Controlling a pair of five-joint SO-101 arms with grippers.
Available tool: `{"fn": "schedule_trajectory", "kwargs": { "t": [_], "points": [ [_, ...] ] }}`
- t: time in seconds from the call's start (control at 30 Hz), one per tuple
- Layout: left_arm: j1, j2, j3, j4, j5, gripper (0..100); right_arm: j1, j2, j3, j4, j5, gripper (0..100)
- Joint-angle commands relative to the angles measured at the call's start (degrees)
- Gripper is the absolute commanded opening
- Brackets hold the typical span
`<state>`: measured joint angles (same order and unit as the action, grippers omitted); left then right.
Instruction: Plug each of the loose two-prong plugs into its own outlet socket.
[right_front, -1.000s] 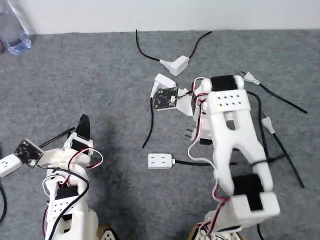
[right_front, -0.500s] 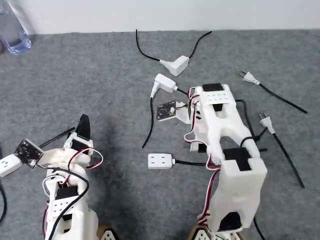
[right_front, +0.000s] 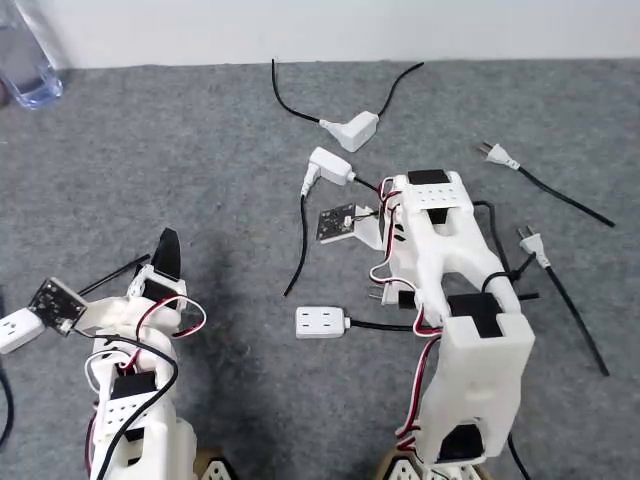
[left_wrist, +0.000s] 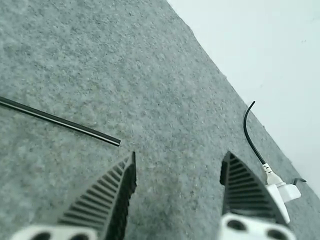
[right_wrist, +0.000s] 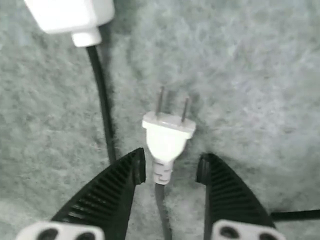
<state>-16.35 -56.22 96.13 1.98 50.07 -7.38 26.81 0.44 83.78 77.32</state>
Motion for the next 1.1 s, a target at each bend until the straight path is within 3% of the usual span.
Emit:
{"fn": "schedule_trajectory", "kwargs": {
  "t": [0.0,0.57,1.07],
  "points": [
    [0.4,-0.5,-0.5,-0.1,0.0,26,-1.8,-1.1,-2.6,1.8,-0.5,20.3],
    [0.4,-0.5,-0.5,-0.1,0.0,26,-5.0,-1.1,-2.5,3.3,-0.8,16.9],
    [0.4,-0.5,-0.6,-0.1,0.0,26,-5.1,0.5,1.0,-6.5,-3.1,16.5]
  ]
}}
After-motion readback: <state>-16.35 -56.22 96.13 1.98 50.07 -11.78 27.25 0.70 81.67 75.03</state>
